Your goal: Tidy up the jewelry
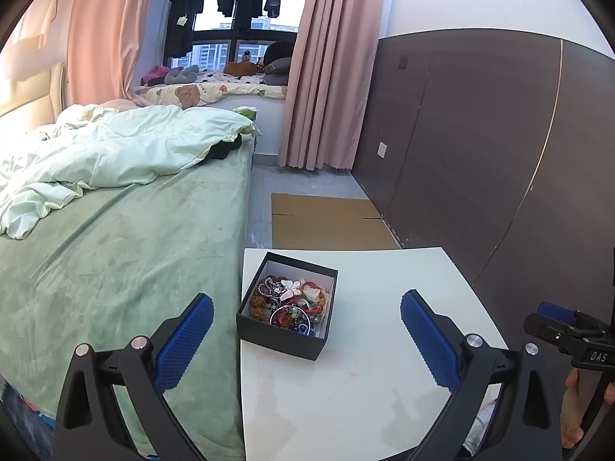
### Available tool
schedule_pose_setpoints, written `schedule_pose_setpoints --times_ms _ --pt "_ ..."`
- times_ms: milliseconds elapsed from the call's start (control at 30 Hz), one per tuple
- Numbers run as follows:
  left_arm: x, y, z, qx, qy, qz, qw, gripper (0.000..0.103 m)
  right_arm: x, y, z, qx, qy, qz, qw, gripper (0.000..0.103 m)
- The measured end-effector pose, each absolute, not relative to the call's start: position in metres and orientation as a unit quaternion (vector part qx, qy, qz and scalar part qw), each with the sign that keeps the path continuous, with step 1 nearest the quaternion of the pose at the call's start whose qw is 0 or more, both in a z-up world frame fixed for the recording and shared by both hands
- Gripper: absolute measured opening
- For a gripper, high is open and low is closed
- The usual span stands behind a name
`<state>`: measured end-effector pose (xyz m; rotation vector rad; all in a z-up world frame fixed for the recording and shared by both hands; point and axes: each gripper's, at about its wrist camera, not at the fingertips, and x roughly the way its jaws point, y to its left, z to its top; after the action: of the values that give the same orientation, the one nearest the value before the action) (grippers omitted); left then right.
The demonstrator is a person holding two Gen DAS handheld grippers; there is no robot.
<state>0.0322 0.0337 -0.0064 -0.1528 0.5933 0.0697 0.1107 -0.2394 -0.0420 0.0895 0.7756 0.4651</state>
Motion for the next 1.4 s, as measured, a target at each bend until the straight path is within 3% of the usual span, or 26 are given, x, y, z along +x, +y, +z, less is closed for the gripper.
schedule_pose_setpoints --times_ms 1400 --pt "0.026 0.025 -0.006 -0.068 0.289 0.022 0.955 0.095 0.097 -0.233 -0.044 0.032 0.369 0.221 0.902 0.098"
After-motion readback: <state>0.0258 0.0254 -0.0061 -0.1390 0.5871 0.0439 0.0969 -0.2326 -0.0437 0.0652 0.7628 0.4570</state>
